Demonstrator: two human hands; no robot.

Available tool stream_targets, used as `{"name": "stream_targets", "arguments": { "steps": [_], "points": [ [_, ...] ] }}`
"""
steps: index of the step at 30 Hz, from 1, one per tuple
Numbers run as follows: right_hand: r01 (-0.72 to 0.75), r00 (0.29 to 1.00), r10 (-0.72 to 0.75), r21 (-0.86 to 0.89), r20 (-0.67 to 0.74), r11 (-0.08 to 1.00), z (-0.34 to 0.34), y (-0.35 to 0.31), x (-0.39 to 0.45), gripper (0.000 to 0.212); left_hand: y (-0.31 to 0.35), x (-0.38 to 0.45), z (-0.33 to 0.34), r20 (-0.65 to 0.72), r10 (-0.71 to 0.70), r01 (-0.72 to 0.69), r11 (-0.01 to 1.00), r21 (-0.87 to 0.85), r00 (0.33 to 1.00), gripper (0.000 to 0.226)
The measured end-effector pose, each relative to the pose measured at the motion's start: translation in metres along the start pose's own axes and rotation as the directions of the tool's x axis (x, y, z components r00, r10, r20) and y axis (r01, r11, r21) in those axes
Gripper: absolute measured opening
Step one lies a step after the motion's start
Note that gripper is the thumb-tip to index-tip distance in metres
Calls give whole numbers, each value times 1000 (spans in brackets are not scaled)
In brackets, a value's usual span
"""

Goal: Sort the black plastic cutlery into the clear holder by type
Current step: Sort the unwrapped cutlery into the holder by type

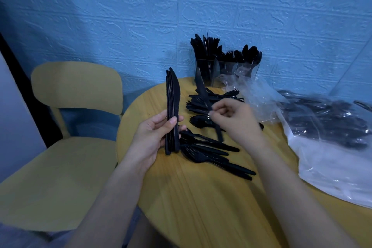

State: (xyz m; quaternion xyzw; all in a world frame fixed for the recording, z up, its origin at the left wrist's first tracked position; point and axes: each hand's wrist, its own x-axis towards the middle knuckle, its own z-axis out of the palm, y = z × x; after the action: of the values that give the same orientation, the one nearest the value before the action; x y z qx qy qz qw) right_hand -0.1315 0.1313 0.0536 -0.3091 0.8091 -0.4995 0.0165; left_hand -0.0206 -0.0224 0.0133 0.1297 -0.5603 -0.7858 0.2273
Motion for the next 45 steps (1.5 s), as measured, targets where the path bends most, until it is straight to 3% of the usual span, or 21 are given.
{"name": "stream_targets", "arguments": {
  "steps": [4, 10, 15, 20, 21, 23, 26, 28, 31, 35, 39, 43, 45],
  "points": [
    [148, 987, -156, -199, -26, 969, 33, -13, -13, 2, -1, -1, 1, -16, 12, -12, 1000, 8, 1000, 25],
    [371, 923, -378, -439, 75, 818, 55, -21, -16, 21, -2, 1, 1, -51, 29, -30, 999, -26, 998, 27],
    [502, 849, -505, -536, 154, 679, 56, -16, -16, 19, -2, 2, 1, -92, 4, -8, 999, -44, 996, 25],
    [554, 805, -561, -577, 191, 599, 52, -13, -14, 32, 0, 3, 6, -112, -62, 56, 997, -62, 992, 32],
    [554, 808, -560, -561, 184, 615, 51, -12, -14, 30, 1, 3, 7, -106, -67, 62, 997, -55, 992, 31],
    [478, 872, -473, -438, 128, 762, 41, -13, -10, 25, 6, 4, 13, -53, -65, 63, 998, -30, 997, 31],
    [198, 980, -198, -89, 10, 976, 14, -17, 12, 21, 20, 8, 22, 83, -61, 58, 998, 38, 995, 28],
    [29, 991, -53, 188, 122, 982, -5, -20, 32, 34, 30, 16, 28, 221, -109, 95, 993, 75, 969, 25],
    [-161, 919, -57, 505, 390, 848, -24, -19, 56, 39, 42, 33, 36, 403, -210, 177, 977, 119, 891, 29],
    [-202, 875, -59, 473, 481, 858, -42, -16, 80, 29, 49, 67, 45, 467, -298, 212, 950, 228, 832, 28],
    [-156, 923, -14, 405, 386, 901, -49, -13, 111, 6, 49, 109, 56, 435, -309, 180, 933, 313, 846, 26],
    [-125, 977, 49, 367, 210, 922, -61, -6, 153, 8, 50, 157, 67, 333, -179, 31, 914, 404, 926, 27],
    [-103, 994, 88, 345, 59, 933, -69, -5, 175, 10, 50, 185, 68, 217, -10, -115, 824, 555, 976, 29]
  ]
}}
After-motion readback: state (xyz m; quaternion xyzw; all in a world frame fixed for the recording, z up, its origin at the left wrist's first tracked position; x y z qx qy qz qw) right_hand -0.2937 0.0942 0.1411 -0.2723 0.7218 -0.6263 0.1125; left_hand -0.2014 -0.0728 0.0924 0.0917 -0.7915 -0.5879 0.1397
